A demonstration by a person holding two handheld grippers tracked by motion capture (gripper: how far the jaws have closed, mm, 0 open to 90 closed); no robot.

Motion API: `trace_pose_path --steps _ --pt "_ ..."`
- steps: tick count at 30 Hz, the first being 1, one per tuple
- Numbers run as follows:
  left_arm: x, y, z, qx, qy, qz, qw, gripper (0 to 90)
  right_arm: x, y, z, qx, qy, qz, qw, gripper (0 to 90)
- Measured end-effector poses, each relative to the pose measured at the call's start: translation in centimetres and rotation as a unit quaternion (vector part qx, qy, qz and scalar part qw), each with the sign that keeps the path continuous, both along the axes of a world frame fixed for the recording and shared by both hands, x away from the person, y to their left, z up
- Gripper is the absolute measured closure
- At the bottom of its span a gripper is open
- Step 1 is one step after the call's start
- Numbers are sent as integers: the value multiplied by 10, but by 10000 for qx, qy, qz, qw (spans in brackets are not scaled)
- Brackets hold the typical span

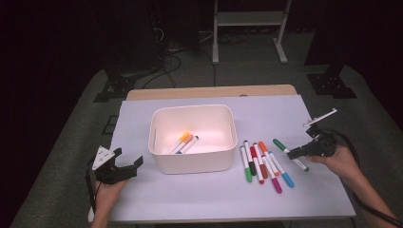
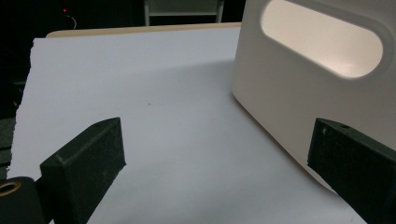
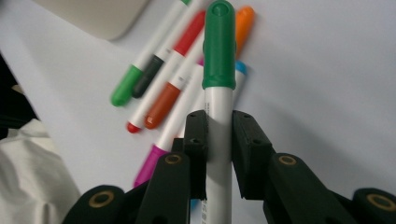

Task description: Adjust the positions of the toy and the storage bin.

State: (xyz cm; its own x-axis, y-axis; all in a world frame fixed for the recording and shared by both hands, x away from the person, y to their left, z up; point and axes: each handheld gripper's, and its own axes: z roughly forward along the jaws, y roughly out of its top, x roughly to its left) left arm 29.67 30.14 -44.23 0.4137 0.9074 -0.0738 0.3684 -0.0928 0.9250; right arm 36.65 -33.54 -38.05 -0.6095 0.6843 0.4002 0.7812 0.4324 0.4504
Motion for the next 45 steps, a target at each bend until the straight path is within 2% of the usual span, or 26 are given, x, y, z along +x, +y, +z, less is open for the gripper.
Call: trace_pose_path --steps 1,2,3,4,5,7,8,9,10,13,16,18,19,25,27,28,31,34,35,36,45 --pt "0 0 0 9 -6 -6 10000 26 0 0 0 0 0 0 10000 757" --pt "0 0 0 18 -6 -12 10000 26 0 2 6 30 -28 40 10000 757" --pt "0 0 0 10 2 -13 10000 27 2 8 18 154 -72 129 9998 757" --pt "0 0 0 10 2 -13 10000 27 2 8 18 154 -72 129 9998 757" --pt "0 0 0 11 3 -15 10000 26 4 17 32 230 -117 263 9993 757" --pt "0 0 0 15 0 -17 10000 27 5 20 37 247 -128 309 9991 757" --pt "0 0 0 15 -6 -21 10000 26 7 31 49 273 -175 471 9984 757" --pt "0 0 0 -9 -17 -12 10000 26 8 37 55 296 -208 541 9979 757" --pt "0 0 0 -9 -17 -12 10000 26 8 37 55 296 -208 541 9979 757" --pt "1 0 0 -22 -18 -8 10000 26 12 62 79 348 -303 872 9951 757" --pt "1 0 0 -14 -31 -20 10000 26 14 76 88 338 -330 1030 9936 757" --pt "1 0 0 -8 -35 -26 10000 26 14 96 98 427 -358 1278 9902 757" --pt "1 0 0 -8 -35 -26 10000 26 14 96 98 427 -358 1278 9902 757" --pt "2 -1 0 -18 -41 -39 10000 26 21 135 106 428 -349 1639 9849 757" --pt "2 0 0 -17 -33 -39 10000 27 25 152 111 394 -347 1796 9823 757" --pt "2 0 0 -17 -33 -39 10000 27 25 152 111 394 -347 1796 9823 757" --pt "2 0 0 -21 -25 -44 10000 27 28 173 118 309 -325 1985 9791 756" --pt "2 0 1 -22 -52 -47 10000 26 30 182 121 288 -316 2059 9776 757" --pt "2 0 1 -28 -54 -52 10000 26 31 191 123 249 -332 2144 9759 756" --pt "2 0 1 -28 -54 -52 10000 27 31 191 123 249 -332 2144 9759 756" --pt "2 0 0 -41 -48 -68 10000 27 38 232 125 149 -310 2478 9682 757"
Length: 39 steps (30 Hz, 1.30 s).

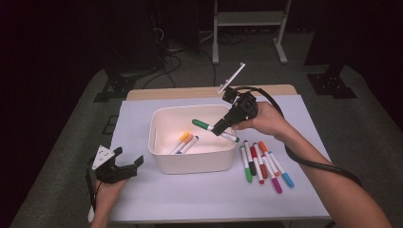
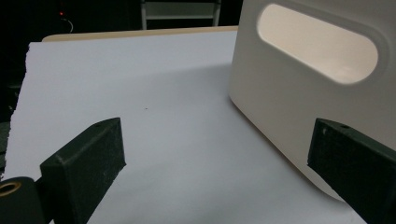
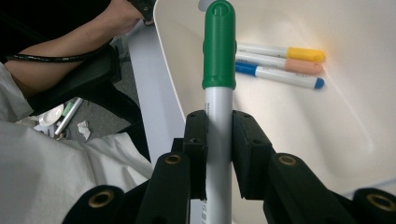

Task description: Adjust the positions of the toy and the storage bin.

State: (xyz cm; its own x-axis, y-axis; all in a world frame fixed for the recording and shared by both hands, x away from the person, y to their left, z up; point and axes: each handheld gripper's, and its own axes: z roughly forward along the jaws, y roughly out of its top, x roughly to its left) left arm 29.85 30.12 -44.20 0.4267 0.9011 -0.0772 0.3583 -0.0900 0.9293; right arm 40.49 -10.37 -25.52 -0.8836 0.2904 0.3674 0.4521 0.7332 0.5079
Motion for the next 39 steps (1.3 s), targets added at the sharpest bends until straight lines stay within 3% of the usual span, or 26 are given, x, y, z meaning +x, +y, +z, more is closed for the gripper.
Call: trace_pose_path --steps 12,26,39 --pt "-1 0 1 -6 -24 -2 10000 27 5 37 -9 -199 0 308 9993 756" --pt "-2 1 1 -20 -42 9 10000 26 8 62 -23 -395 5 519 9979 756" --pt "-2 1 1 -9 -38 5 10000 26 9 75 -33 -500 62 617 9968 756"
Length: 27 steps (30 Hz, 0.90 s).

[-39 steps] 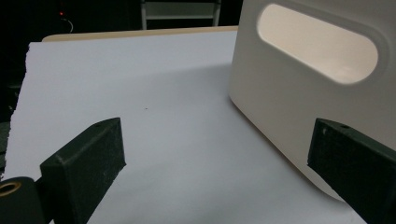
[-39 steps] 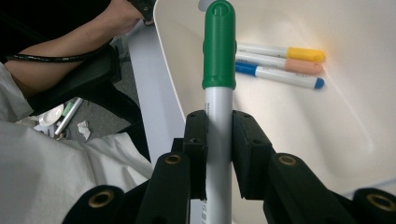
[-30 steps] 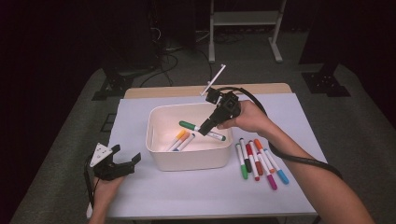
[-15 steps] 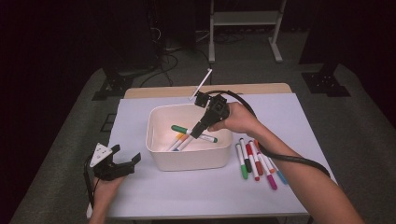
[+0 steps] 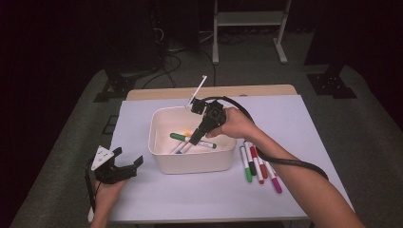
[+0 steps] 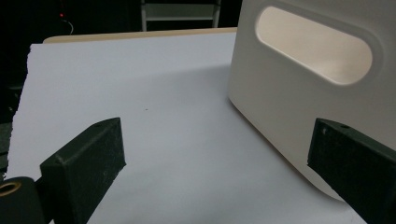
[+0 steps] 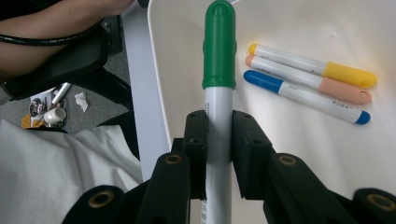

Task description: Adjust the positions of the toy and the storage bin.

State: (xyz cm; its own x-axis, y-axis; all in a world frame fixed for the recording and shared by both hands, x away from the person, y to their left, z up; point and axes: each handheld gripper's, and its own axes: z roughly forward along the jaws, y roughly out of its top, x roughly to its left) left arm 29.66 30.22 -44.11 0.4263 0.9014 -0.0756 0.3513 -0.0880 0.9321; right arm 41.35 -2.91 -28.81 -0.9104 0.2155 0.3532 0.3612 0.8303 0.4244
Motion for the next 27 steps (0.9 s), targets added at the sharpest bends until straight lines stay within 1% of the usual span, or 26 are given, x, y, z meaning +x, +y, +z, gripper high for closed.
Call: trace_pose_path --steps 11,13,19,20,21,24,25,27 --pt "0 0 0 -8 -6 -1 10000 26 1 11 -15 -112 104 148 9998 756" --pt "0 0 0 -18 -11 -1 10000 26 0 12 -16 -139 144 126 9997 756" --pt "0 0 0 -5 -7 -3 10000 26 1 14 -21 -170 166 151 9996 753" --pt "0 0 0 -7 -11 -3 10000 26 2 15 -22 -174 184 142 9996 750" --pt "0 0 0 -8 -10 -3 10000 26 2 16 -25 -218 190 132 9995 709" --pt "-1 0 0 1 -10 -15 10000 26 3 17 -28 -269 163 93 9995 694" --pt "-1 0 0 1 -11 -17 10000 27 4 17 -30 -270 164 68 9995 674" --pt "-1 0 0 4 -3 -19 10000 26 4 17 -30 -275 175 57 9995 674"
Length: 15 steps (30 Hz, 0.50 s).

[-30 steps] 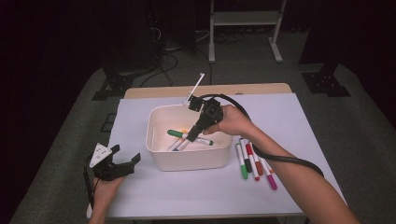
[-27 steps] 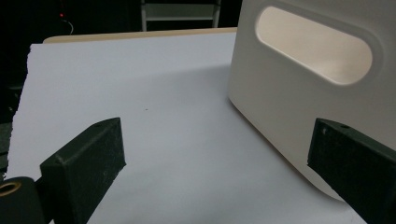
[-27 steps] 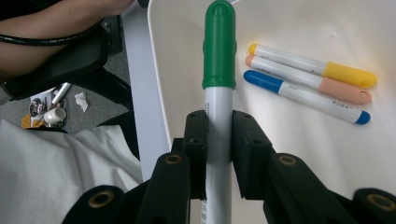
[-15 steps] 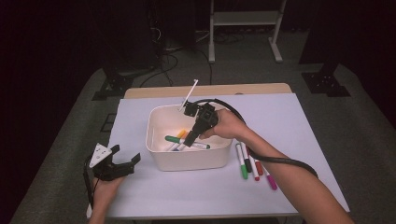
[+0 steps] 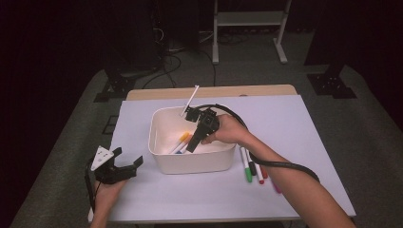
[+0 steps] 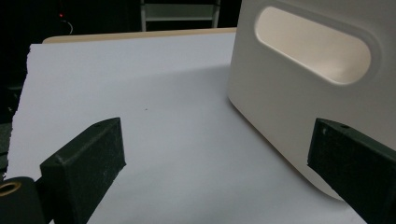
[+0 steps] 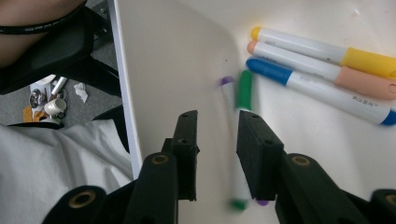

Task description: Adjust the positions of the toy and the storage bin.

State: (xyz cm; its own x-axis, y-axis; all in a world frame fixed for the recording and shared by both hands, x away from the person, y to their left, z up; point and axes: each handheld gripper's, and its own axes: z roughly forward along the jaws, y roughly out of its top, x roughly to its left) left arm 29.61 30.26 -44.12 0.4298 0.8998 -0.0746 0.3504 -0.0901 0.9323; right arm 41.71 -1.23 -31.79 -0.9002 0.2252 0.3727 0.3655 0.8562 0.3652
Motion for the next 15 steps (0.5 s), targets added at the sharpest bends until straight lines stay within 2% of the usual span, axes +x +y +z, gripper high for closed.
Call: trace_pose_path --steps 8,15 --pt "0 0 0 2 -2 7 10000 26 -2 -13 6 115 -88 -96 9998 671" --pt "0 0 0 11 -3 8 10000 26 -8 -39 23 345 -224 -259 9988 671"
